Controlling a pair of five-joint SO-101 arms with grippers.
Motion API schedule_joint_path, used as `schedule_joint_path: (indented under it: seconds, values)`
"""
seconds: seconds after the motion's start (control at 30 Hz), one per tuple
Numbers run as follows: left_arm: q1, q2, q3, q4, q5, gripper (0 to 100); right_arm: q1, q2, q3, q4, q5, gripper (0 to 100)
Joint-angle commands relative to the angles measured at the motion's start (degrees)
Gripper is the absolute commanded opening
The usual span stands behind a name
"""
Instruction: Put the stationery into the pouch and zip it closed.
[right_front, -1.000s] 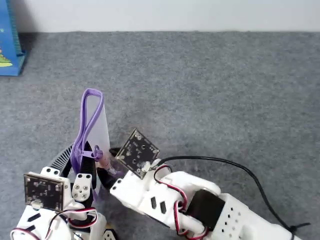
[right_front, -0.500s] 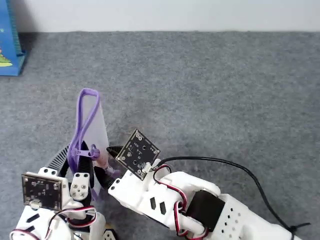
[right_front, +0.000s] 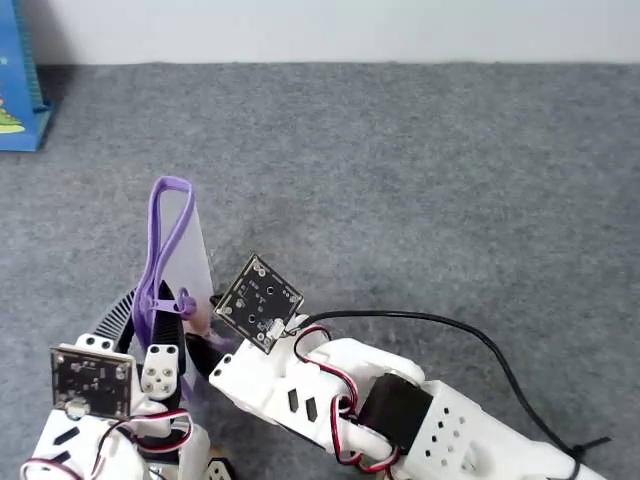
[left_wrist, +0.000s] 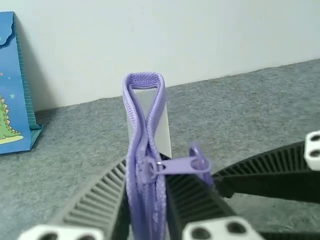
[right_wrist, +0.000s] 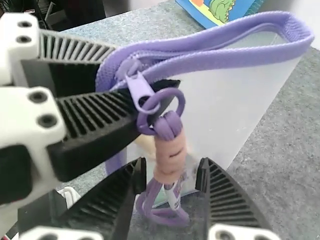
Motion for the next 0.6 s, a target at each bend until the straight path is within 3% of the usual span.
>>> schedule_joint_path:
  seconds: [0.0, 0.57]
  values:
    - [0.0, 1.0, -0.1, -0.2, -1.8, 1, 0.4, 0.3, -3.1, -0.6, 0.2, 17.2]
    - [2.6, 1.1, 1.0, -1.0, -8.8, 1, 0.3, 0.3, -3.2, 0.6, 0.1, 17.2]
